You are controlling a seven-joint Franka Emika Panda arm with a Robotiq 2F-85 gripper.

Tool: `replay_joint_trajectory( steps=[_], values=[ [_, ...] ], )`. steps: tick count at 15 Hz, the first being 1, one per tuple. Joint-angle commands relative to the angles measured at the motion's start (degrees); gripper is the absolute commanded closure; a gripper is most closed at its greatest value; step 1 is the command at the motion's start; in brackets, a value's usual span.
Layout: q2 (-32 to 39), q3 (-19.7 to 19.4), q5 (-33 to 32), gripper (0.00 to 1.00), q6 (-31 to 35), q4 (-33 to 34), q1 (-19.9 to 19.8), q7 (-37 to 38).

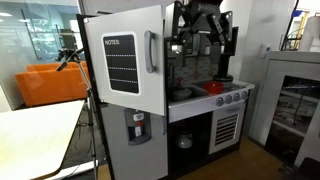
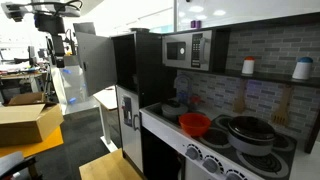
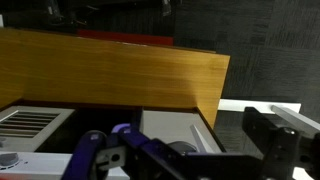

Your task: Open the microwave door

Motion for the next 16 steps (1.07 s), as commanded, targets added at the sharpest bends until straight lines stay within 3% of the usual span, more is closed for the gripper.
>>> replay_joint_trajectory(
  steps=[1, 10, 16],
  values=[
    [0.0, -0.1, -0.1, 0.00, -0.1, 0.1, 0.1, 0.0],
    [0.6, -0.8, -0.4, 0.00, 0.0, 0.5, -0.4, -0.7],
    [1.3, -6.9, -1.8, 0.00, -0.4, 2.2, -4.5, -4.3]
  ],
)
